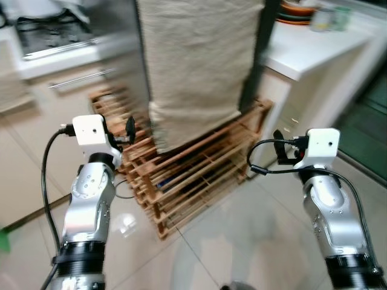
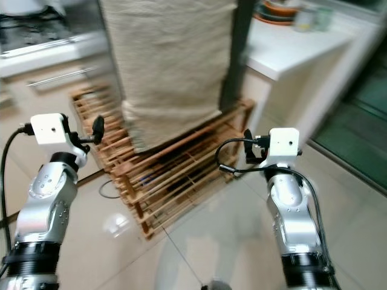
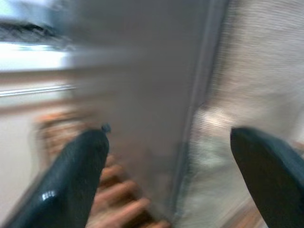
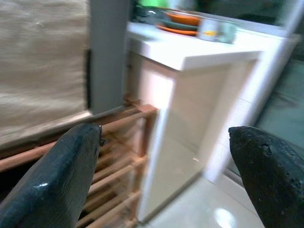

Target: Restocking fridge

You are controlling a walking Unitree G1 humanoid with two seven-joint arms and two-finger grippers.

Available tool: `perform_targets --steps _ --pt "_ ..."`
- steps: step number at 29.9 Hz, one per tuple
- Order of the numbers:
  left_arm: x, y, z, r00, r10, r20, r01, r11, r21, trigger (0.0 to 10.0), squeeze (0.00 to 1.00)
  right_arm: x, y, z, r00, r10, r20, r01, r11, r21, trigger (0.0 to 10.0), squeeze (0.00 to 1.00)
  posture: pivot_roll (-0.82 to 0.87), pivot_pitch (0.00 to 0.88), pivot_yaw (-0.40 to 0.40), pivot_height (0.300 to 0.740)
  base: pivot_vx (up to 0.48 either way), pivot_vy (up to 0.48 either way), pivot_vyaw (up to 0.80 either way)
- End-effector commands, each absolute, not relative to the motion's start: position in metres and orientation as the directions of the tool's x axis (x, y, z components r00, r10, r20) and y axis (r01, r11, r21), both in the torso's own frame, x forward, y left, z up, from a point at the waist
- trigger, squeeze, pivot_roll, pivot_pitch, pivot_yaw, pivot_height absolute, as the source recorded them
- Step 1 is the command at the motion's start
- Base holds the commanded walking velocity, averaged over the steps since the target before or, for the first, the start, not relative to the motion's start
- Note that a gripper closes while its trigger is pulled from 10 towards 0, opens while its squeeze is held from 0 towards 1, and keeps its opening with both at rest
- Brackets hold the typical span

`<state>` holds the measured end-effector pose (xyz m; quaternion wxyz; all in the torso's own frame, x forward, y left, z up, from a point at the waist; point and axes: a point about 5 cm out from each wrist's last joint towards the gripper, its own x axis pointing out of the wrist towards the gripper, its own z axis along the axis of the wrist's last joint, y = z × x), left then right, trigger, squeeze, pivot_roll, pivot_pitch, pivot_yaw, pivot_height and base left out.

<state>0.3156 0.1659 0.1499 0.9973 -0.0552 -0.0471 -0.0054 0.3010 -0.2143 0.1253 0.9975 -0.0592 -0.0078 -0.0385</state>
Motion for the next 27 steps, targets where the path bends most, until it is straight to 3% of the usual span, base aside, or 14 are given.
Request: perform_targets --steps 1,21,27 --pt "0.315 0.177 0.152 0.994 0.027 0.105 -0.016 0.994 -0.106 10.0 0.0 0.304 -0.205 0.129 0.998 -0.044 0.041 0.048 0.993 -0.108 10.0 0.0 -0.08 0.0 -0.002 0.74 0.0 0.48 -0.8" --pt "0.312 0.168 0.16 0.988 0.003 0.151 0.011 0.996 -0.091 10.0 0.0 0.307 -0.204 0.118 0.998 -0.03 0.051 0.035 0.994 -0.102 10.0 0.0 -0.06 0.0 -0.012 0.74 0.0 0.48 -0.78" --pt "0.315 0.158 0.164 0.986 -0.047 0.16 0.062 0.994 -0.09 10.0 0.0 0.309 -0.202 0.118 0.998 -0.028 0.062 0.034 0.995 -0.095 10.0 0.0 -0.05 0.0 -0.011 0.74 0.0 0.0 0.0"
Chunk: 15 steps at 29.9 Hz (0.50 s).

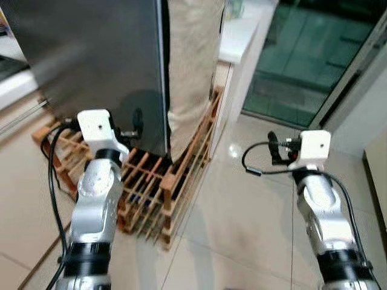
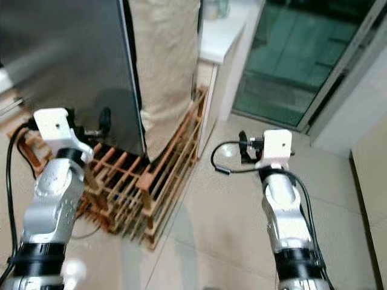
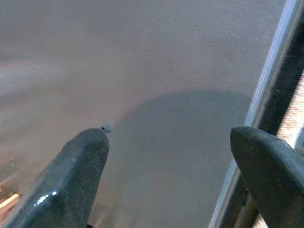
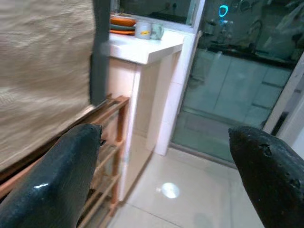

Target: Restocking fridge

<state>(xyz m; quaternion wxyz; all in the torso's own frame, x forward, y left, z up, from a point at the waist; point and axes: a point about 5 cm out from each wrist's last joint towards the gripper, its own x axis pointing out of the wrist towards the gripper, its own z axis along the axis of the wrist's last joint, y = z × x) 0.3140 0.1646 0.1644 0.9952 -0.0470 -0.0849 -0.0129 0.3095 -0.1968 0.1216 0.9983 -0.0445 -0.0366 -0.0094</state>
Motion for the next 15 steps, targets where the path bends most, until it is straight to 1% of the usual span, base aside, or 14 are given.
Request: perform_targets --steps 1,7,10,12,15 --pt "0.317 0.155 0.165 0.985 -0.061 0.161 0.076 0.993 -0.088 10.0 0.0 0.309 -0.201 0.118 0.998 -0.026 0.064 0.032 0.995 -0.095 10.0 0.0 -0.05 0.0 -0.012 0.74 0.0 0.0 0.0" --pt "0.332 0.125 0.18 0.966 -0.191 0.173 0.213 0.971 -0.113 10.0 0.0 0.31 -0.199 0.119 0.997 -0.021 0.077 0.028 0.995 -0.093 10.0 0.0 -0.06 0.0 -0.012 0.74 0.0 0.0 0.0" --pt "0.339 0.114 0.189 0.955 -0.236 0.182 0.259 0.959 -0.114 10.0 0.0 0.31 -0.2 0.119 0.997 -0.025 0.079 0.033 0.995 -0.093 10.0 0.0 -0.06 0.0 -0.008 0.74 0.0 0.0 0.0" --pt "0.348 0.102 0.204 0.937 -0.281 0.208 0.313 0.939 -0.142 10.0 0.0 0.31 -0.199 0.119 0.996 -0.026 0.08 0.033 0.995 -0.092 10.0 0.0 -0.07 0.0 -0.004 0.74 0.0 0.0 0.0" --pt "0.359 0.093 0.217 0.929 -0.308 0.204 0.344 0.923 -0.175 10.0 0.0 0.309 -0.197 0.119 0.996 -0.024 0.083 0.031 0.995 -0.091 10.0 0.0 -0.07 0.0 0.001 0.74 0.0 0.0 0.0"
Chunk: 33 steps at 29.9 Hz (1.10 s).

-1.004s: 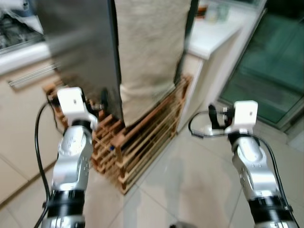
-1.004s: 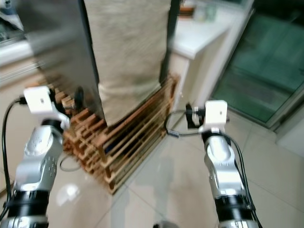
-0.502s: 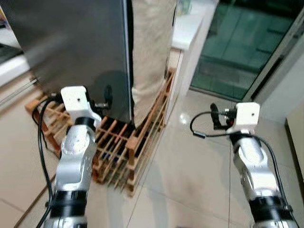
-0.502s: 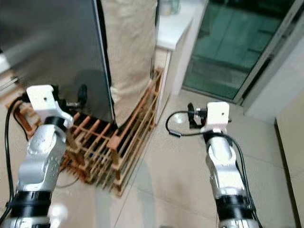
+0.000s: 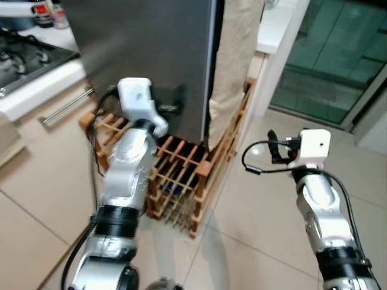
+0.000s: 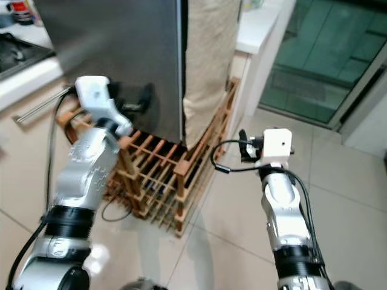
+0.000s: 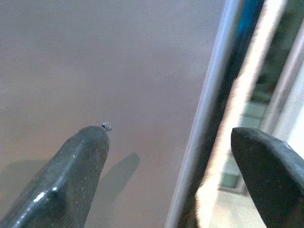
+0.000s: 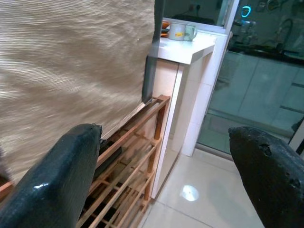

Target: Restocking fridge

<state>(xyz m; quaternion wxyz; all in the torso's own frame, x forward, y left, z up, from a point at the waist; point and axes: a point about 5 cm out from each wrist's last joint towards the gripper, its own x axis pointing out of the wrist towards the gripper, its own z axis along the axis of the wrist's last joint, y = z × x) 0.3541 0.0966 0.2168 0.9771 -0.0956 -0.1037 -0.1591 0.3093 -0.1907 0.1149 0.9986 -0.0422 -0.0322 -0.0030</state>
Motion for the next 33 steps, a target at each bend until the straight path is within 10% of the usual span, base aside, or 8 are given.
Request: perform_targets --steps 1,23,28,33 --pt "0.362 0.089 0.221 0.926 -0.32 0.201 0.356 0.917 -0.178 10.0 0.0 0.308 -0.197 0.119 0.996 -0.024 0.084 0.032 0.995 -0.09 10.0 0.0 -0.08 0.0 0.004 0.74 0.0 0.0 0.0" --pt "0.386 0.046 0.237 0.876 -0.446 0.181 0.472 0.871 -0.137 10.0 0.0 0.292 -0.202 0.115 0.995 -0.051 0.082 0.061 0.991 -0.116 10.0 0.0 -0.15 0.0 0.056 0.74 0.0 0.0 0.0" --pt "0.345 0.122 0.179 0.919 -0.367 0.142 0.38 0.922 -0.075 10.0 0.0 0.262 -0.206 0.136 0.98 -0.095 0.177 0.117 0.986 -0.12 10.0 0.0 -0.15 0.0 0.106 0.74 0.0 0.0 0.0" --pt "0.268 0.212 0.129 0.994 0.052 0.098 -0.044 0.995 -0.088 10.0 0.0 0.211 -0.215 0.148 0.951 -0.165 0.26 0.205 0.97 -0.134 10.0 0.0 -0.14 0.0 0.095 0.74 0.0 0.0 0.0"
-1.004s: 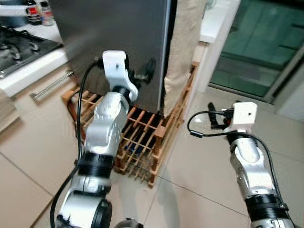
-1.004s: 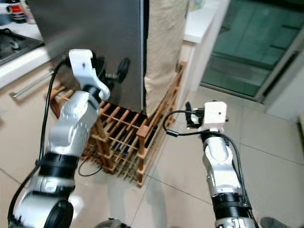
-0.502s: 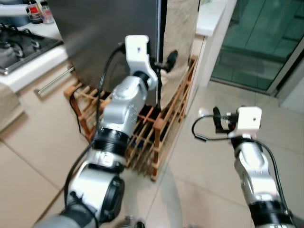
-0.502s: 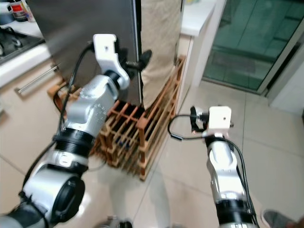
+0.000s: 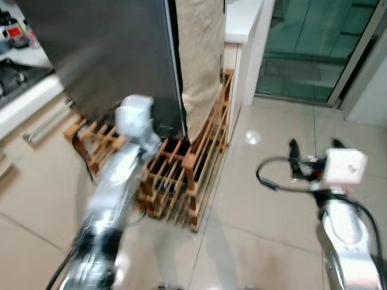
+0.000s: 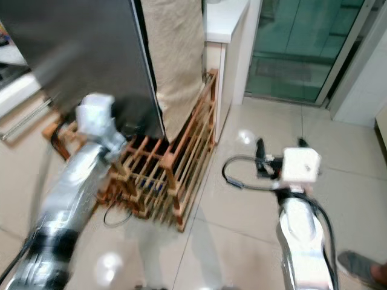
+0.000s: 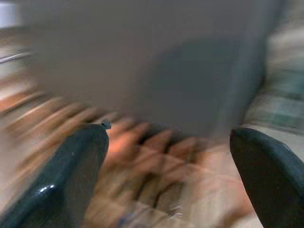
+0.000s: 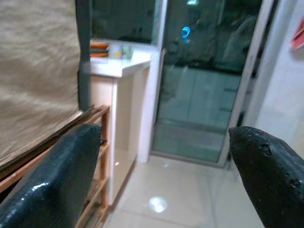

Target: Restocking fridge

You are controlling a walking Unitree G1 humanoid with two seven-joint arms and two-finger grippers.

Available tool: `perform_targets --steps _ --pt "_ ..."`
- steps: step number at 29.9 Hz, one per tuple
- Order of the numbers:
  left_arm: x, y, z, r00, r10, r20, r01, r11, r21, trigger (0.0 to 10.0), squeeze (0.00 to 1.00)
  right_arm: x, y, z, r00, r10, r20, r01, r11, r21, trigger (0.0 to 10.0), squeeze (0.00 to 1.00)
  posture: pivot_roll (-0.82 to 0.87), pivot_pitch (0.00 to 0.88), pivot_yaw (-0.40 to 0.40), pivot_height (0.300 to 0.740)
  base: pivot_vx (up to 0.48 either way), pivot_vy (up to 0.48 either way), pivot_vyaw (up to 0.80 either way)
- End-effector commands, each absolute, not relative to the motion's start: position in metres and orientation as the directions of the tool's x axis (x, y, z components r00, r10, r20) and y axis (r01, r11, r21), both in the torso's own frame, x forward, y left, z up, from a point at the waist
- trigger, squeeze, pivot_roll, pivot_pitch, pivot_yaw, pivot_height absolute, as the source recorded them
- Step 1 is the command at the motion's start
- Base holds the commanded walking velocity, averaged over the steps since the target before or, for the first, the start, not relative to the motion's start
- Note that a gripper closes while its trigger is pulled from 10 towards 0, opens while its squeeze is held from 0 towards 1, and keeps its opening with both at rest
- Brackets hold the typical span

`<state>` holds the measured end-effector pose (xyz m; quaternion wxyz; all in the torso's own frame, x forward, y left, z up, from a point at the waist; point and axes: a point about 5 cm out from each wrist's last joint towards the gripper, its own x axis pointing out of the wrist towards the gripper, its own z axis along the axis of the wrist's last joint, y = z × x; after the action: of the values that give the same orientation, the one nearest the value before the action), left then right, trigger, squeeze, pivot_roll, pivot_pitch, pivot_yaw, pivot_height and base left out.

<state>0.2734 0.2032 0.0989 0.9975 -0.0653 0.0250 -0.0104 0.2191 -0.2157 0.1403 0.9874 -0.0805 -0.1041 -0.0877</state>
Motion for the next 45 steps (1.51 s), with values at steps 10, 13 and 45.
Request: perform_targets --steps 10,13,45 --pt "0.26 0.142 0.159 0.955 -0.229 0.188 0.252 0.962 -0.104 10.0 0.0 0.222 -0.216 0.151 0.956 -0.133 0.26 0.182 0.967 -0.177 10.0 0.0 -0.13 0.0 0.056 0.74 0.096 0.0 0.0" --pt "0.269 0.145 0.166 0.96 -0.193 0.203 0.218 0.97 -0.108 10.0 0.0 0.23 -0.214 0.151 0.961 -0.117 0.249 0.165 0.969 -0.182 10.0 0.0 -0.11 0.0 0.03 0.74 0.48 0.0 0.0" --pt "0.297 0.119 0.205 0.918 -0.291 0.269 0.329 0.938 -0.109 10.0 0.0 0.257 -0.194 0.139 0.984 -0.01 0.178 0.042 0.984 -0.175 10.0 0.0 -0.09 0.0 0.011 0.74 0.285 0.0 0.0"
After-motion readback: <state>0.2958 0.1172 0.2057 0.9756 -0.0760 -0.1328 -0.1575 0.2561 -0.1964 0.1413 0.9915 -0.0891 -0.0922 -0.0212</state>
